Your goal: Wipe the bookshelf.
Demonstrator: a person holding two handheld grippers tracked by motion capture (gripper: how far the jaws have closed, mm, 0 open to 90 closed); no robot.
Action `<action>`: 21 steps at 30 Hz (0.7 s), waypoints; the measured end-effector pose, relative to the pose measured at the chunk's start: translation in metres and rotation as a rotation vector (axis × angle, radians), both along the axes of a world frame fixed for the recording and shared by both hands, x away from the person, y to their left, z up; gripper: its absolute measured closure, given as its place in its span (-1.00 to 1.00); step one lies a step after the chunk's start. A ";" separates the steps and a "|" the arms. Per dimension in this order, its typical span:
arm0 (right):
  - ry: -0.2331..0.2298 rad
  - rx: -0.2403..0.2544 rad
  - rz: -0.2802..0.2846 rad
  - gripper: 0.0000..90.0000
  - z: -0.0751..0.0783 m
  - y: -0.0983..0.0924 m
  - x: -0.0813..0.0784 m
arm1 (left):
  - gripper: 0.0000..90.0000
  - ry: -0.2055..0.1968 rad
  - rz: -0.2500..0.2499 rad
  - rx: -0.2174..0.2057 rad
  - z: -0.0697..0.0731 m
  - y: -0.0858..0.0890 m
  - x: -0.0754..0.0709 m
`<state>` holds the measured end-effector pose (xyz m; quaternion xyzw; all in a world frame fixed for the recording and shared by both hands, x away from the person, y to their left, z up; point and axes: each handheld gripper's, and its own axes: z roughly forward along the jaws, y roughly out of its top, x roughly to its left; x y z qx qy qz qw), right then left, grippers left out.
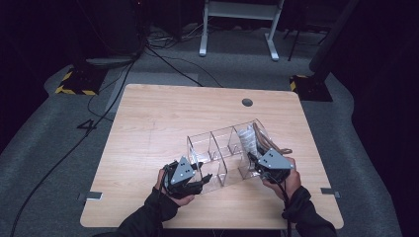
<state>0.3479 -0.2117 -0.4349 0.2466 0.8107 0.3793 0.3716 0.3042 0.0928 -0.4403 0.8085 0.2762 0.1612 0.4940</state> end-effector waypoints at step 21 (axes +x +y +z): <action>0.019 -0.036 0.008 0.61 -0.019 -0.006 -0.011 | 0.09 0.007 -0.014 -0.015 -0.001 -0.003 -0.004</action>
